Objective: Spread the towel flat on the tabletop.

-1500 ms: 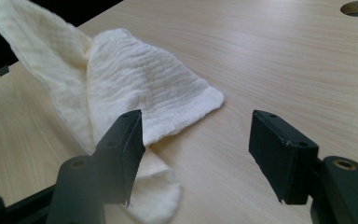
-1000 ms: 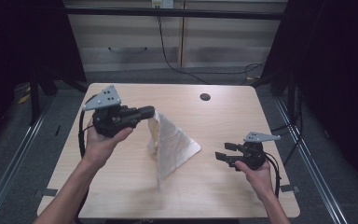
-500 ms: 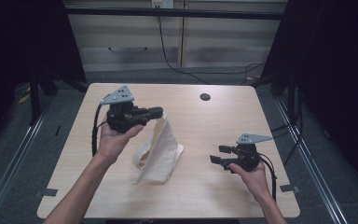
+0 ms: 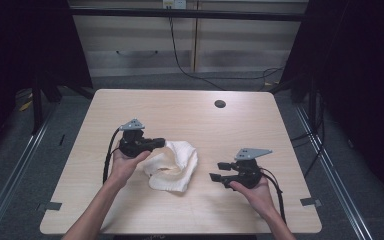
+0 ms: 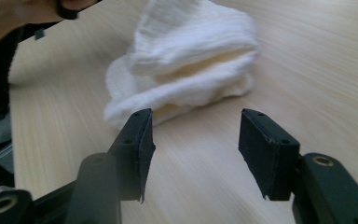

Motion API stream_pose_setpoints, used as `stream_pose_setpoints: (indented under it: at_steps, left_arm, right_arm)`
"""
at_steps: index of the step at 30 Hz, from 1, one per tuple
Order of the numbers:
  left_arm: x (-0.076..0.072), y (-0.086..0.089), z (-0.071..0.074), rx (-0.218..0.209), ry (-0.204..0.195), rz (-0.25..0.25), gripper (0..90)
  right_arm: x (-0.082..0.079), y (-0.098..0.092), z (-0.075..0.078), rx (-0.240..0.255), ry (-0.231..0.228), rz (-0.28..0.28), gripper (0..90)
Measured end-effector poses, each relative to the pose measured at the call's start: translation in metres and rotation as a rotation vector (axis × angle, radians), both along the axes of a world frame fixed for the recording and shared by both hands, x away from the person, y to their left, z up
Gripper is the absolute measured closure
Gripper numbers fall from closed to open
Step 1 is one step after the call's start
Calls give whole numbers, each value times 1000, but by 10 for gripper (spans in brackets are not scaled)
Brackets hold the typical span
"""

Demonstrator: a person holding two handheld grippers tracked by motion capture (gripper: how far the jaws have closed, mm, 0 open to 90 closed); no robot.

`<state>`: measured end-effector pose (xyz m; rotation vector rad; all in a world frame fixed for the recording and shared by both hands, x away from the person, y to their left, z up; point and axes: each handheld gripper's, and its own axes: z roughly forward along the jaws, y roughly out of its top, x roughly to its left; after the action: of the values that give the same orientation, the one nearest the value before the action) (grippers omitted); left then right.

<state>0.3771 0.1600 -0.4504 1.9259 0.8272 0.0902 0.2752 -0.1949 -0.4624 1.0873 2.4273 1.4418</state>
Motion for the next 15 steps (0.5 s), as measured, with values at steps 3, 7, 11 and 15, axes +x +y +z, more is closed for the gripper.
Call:
stream_pose_setpoints:
  at_steps: [3,7,11,15]
  left_arm:
    - [1,8,-16,22,20,6,869]
    - [3,13,-25,14,32,14,869]
    - [4,17,-27,13,29,19,869]
    - [2,20,-24,-3,25,22,868]
  right_arm:
    - [3,27,-2,-4,6,66,513]
    - [8,61,-1,4,8,134,588]
    - [12,98,-4,8,17,211,639]
    - [21,130,-14,-25,64,287,633]
